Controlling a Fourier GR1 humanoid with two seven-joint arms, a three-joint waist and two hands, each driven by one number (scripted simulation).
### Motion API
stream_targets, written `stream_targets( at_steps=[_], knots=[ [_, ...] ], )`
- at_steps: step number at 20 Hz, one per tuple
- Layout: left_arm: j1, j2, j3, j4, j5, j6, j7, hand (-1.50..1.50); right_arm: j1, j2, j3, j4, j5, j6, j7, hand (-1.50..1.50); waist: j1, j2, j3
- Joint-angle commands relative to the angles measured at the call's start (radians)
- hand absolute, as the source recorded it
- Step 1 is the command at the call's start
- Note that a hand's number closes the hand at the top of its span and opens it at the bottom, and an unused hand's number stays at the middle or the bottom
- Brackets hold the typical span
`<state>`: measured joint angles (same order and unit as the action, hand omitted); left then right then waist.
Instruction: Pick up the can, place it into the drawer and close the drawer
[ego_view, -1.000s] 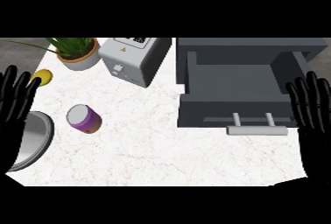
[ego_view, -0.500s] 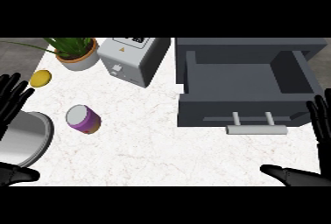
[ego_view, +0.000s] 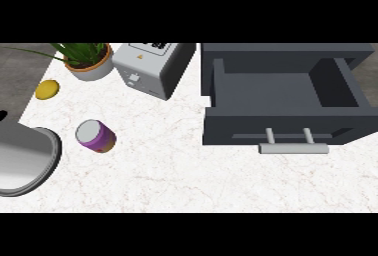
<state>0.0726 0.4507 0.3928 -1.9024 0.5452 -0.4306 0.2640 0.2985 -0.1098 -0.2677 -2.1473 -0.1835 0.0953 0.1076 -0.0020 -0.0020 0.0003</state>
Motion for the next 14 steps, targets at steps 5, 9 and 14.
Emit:
stream_targets(
  at_steps=[5,9,14],
  knots=[
    [0.024,-0.007,0.082,-0.024,0.17,0.019,0.134,-1.5,0.077,0.017,-0.057,0.063,-0.04,0.104,-0.091,-1.5,0.002,0.0,0.0],
    [-0.037,-0.047,0.034,0.007,0.167,0.083,0.179,-1.5,0.102,0.007,-0.112,0.015,-0.099,0.138,-0.069,-1.5,-0.004,0.001,0.0],
    [-0.062,-0.014,0.087,0.078,0.246,0.055,0.221,-1.5,0.077,-0.039,-0.199,-0.008,-0.191,0.169,-0.003,-1.5,-0.002,0.001,0.0]
  ],
)
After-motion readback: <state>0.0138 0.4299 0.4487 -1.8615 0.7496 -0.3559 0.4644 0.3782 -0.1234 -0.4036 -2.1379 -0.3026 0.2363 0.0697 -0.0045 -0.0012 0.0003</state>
